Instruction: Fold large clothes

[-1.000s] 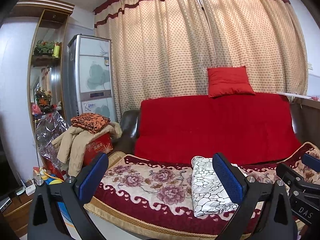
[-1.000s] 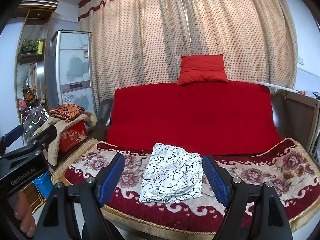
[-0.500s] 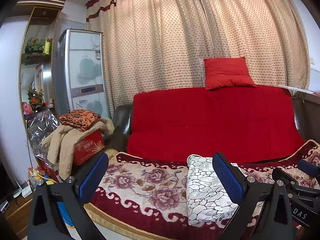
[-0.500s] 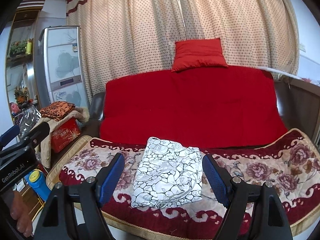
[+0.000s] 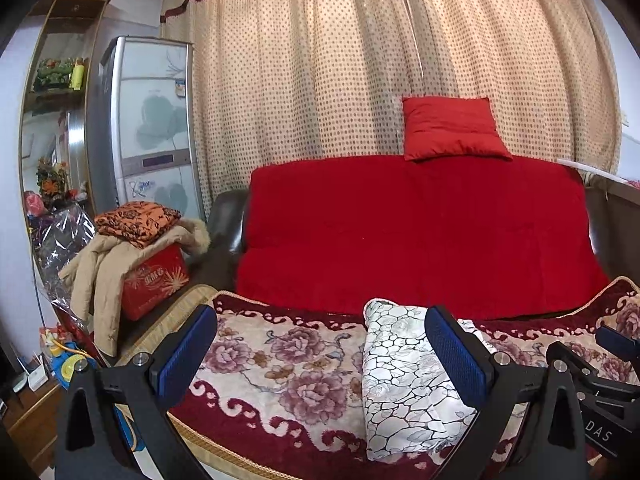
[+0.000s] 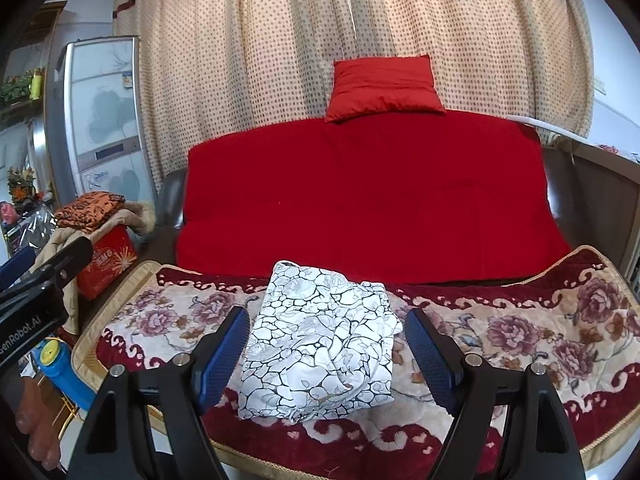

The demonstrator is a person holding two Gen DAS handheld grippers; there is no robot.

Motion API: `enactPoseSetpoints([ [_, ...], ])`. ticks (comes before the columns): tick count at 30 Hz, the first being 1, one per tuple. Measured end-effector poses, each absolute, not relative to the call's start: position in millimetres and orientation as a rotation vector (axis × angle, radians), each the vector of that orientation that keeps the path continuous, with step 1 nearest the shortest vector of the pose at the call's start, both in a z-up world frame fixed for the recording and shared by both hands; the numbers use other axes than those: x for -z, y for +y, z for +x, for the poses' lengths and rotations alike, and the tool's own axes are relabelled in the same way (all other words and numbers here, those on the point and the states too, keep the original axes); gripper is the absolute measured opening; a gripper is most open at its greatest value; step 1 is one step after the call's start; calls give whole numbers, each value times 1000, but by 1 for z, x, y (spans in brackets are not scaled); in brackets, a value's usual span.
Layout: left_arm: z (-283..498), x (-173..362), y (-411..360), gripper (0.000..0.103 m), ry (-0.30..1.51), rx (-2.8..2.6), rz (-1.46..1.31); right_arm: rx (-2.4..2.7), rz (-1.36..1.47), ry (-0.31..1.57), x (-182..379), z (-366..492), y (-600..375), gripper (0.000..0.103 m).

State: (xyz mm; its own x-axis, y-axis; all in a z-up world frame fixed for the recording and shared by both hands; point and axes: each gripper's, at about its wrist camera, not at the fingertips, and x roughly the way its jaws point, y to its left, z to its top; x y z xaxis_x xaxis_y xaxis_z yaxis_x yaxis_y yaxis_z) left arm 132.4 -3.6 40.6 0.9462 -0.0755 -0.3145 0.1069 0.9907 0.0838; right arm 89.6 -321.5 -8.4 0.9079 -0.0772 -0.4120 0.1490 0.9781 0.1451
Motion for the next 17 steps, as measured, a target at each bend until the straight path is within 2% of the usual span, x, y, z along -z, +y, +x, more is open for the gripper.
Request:
enactPoseSetpoints([
  [17, 215, 8, -26, 103, 407, 130, 114, 112, 208, 498, 45, 171, -335, 82],
])
